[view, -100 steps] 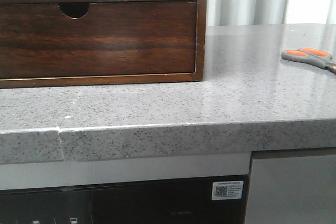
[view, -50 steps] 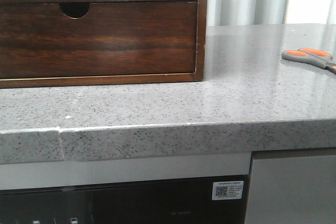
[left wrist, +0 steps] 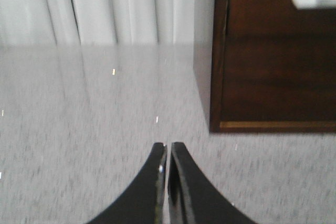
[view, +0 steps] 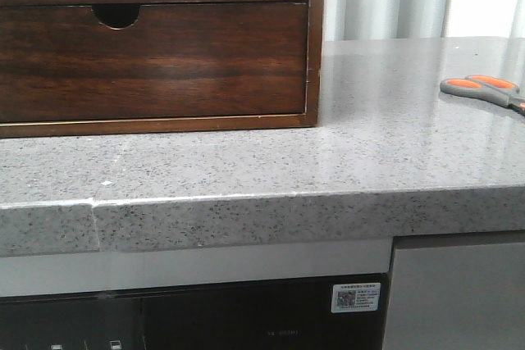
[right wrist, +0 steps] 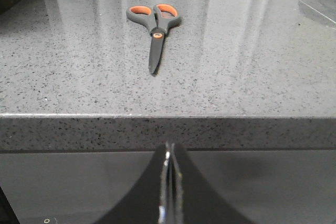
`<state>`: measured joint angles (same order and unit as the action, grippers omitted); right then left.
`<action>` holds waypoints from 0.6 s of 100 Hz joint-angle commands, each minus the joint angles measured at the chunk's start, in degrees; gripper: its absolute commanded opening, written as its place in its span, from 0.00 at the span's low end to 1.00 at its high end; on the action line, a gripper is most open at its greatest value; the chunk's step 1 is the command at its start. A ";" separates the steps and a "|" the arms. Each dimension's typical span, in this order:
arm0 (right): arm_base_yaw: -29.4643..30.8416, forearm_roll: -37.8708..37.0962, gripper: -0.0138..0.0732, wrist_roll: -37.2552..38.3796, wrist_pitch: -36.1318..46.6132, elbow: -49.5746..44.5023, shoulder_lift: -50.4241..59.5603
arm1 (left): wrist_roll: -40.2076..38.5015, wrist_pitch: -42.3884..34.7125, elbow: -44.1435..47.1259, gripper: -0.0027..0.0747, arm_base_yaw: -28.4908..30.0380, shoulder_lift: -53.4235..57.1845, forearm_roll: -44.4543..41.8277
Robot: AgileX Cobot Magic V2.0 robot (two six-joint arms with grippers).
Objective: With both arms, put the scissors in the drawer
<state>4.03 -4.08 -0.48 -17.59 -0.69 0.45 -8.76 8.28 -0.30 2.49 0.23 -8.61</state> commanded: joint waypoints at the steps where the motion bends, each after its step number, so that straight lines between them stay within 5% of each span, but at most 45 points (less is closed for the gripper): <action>1: 0.29 -0.77 0.08 -0.30 5.18 -1.76 1.60 | -0.16 -0.09 1.18 0.01 -0.10 1.97 0.28; 29: 0.29 -0.60 0.08 -0.30 8.68 -1.76 1.60 | -0.27 -1.75 1.18 0.01 -0.10 1.97 5.84; 60: 0.29 -0.07 0.08 -0.30 20.51 -1.76 1.60 | -0.27 -17.81 1.18 0.01 -0.10 1.97 6.46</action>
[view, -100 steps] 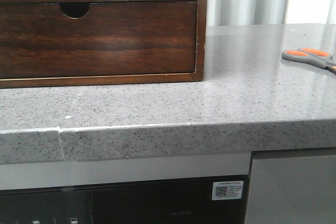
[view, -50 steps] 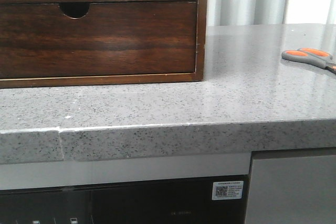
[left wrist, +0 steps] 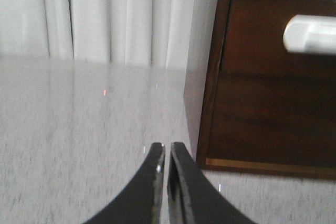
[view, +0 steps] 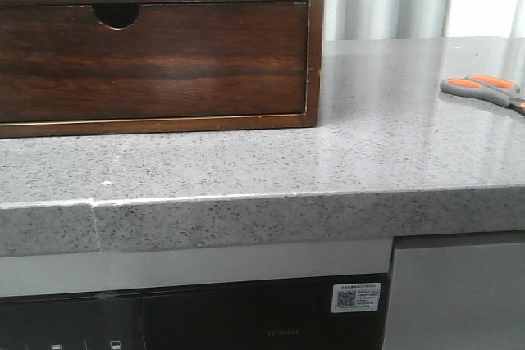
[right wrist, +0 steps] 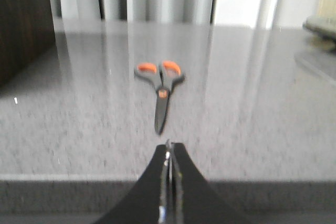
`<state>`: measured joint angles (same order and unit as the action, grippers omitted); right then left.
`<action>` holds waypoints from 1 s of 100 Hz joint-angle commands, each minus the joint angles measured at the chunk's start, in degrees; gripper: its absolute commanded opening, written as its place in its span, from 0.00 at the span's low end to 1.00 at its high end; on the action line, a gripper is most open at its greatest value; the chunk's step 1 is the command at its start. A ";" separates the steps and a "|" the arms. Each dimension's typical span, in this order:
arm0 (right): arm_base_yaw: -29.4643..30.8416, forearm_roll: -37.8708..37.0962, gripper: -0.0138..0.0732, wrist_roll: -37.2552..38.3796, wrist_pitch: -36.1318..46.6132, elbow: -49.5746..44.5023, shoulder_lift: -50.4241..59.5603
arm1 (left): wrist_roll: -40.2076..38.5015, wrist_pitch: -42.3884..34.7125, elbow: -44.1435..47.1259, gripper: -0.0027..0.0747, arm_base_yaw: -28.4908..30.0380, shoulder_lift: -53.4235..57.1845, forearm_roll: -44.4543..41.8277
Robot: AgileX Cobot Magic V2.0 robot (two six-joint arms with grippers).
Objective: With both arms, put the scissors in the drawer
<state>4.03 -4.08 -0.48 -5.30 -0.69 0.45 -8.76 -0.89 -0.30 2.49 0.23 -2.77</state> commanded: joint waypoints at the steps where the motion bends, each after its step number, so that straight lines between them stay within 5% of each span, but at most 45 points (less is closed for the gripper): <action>1: 0.29 -0.07 0.08 -0.30 8.35 -1.76 1.60 | -0.27 -8.90 1.18 0.01 -0.10 1.97 0.62; 34: -0.59 3.01 0.08 0.85 7.80 -1.11 1.60 | -0.65 -12.24 0.13 0.01 -0.10 1.97 1.18; 59: -7.72 3.01 0.08 0.85 -0.43 6.04 -3.73 | -0.65 7.34 -11.84 0.01 -0.10 -1.91 1.07; 100: -10.45 3.01 0.08 0.85 -2.43 14.45 -18.98 | -0.16 8.73 -19.36 0.01 -0.10 -9.44 1.07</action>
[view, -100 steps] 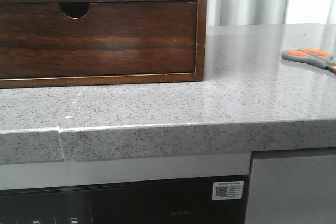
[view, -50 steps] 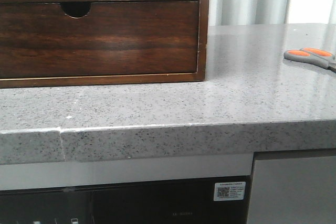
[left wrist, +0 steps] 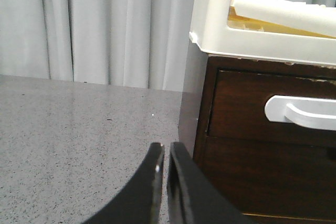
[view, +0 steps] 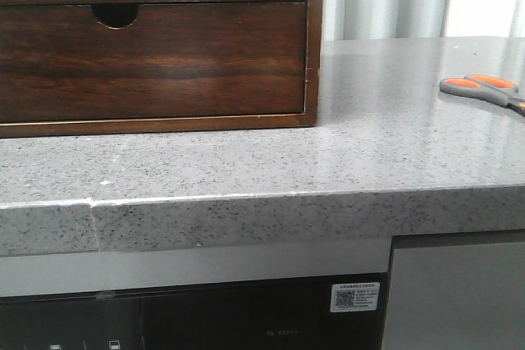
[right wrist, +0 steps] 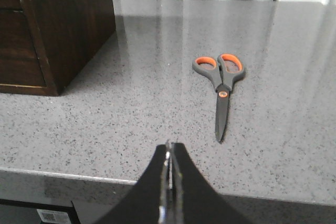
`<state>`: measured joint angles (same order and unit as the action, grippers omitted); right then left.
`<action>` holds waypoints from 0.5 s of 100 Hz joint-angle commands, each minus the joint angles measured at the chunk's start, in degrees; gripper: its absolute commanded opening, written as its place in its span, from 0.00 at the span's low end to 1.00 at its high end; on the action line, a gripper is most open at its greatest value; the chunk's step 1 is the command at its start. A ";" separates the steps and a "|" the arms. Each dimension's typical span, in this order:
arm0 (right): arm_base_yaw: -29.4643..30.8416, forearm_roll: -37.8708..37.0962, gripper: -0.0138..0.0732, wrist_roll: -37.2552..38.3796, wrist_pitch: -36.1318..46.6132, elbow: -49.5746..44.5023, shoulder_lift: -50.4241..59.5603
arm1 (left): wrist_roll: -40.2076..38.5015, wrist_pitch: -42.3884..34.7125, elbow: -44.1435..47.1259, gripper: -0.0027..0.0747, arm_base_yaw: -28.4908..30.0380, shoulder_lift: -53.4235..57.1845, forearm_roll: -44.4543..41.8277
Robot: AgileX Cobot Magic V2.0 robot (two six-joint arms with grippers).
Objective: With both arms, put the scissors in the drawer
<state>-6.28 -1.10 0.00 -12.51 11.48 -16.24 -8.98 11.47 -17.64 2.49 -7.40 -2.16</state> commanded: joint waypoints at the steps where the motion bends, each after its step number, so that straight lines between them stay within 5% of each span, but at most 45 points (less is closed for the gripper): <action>1: -0.14 0.03 0.08 0.37 4.88 2.28 -2.46 | 0.06 -3.63 -2.02 0.01 -0.10 -1.92 0.46; 40: -0.14 0.03 0.08 0.37 6.26 2.28 -3.56 | 0.06 -8.01 -2.02 0.01 -0.10 -3.92 0.59; 50: -0.14 0.03 0.08 0.37 6.26 2.28 -3.56 | 0.06 -8.01 -2.02 0.10 -0.10 -3.92 -0.10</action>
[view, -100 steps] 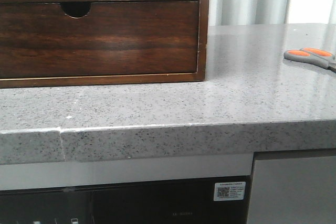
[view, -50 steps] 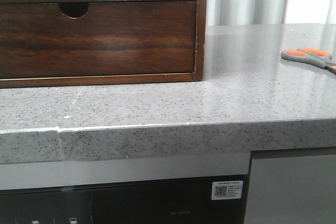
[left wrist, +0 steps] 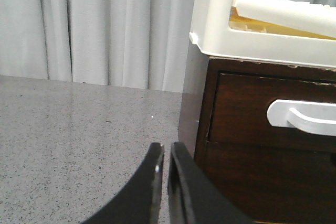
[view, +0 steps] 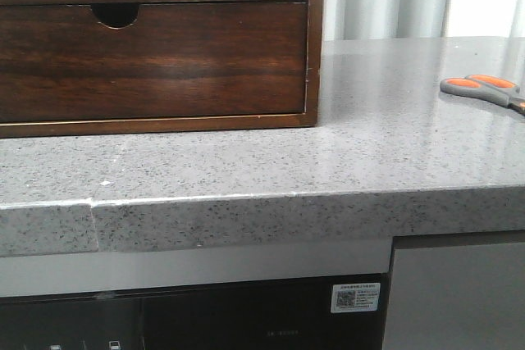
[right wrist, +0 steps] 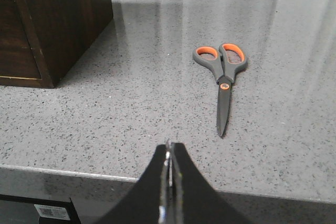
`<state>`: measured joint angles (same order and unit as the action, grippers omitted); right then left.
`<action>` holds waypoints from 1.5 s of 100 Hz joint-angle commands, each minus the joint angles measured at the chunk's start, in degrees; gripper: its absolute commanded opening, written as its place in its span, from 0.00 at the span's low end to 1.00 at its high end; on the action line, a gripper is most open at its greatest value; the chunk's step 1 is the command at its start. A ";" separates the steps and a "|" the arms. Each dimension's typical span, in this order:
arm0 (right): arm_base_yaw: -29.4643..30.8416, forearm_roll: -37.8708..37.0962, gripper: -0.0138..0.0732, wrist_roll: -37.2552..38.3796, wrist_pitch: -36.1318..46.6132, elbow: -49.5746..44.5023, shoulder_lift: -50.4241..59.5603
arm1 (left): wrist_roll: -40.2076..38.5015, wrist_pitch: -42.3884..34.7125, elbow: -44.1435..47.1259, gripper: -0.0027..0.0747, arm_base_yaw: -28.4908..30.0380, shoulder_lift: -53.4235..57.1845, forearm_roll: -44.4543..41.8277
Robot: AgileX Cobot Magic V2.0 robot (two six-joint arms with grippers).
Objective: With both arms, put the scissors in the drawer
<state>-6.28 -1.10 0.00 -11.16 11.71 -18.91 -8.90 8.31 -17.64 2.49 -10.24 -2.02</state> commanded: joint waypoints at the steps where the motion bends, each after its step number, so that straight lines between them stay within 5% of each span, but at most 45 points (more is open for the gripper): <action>1: -0.14 0.03 0.08 0.37 4.90 2.06 -0.90 | -0.02 -4.86 -2.02 0.12 -0.10 -1.08 -0.23; 11: -0.14 0.03 0.08 0.37 4.90 2.06 -0.90 | -0.02 -4.86 -2.02 0.34 -0.10 -1.08 -0.57; 22: -0.14 0.03 0.08 0.37 4.90 2.06 -0.90 | 0.07 -5.40 -2.02 0.47 -0.10 -1.08 -2.01; 48: -0.14 1.54 0.08 0.37 3.52 2.06 -1.18 | 0.07 -13.51 -2.02 0.47 -0.10 -4.17 -17.05; 84: -0.14 2.18 0.08 0.37 3.39 2.06 -1.18 | -0.04 -35.97 -2.26 0.46 -4.36 -20.47 -32.80; 150: -0.14 2.18 0.08 0.37 3.18 2.06 -1.18 | 0.18 -36.65 -17.46 0.46 -12.68 -47.42 -58.50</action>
<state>-6.28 1.17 0.42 -12.03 11.71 -18.91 -8.52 -25.07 -32.09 -9.71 -56.47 -59.60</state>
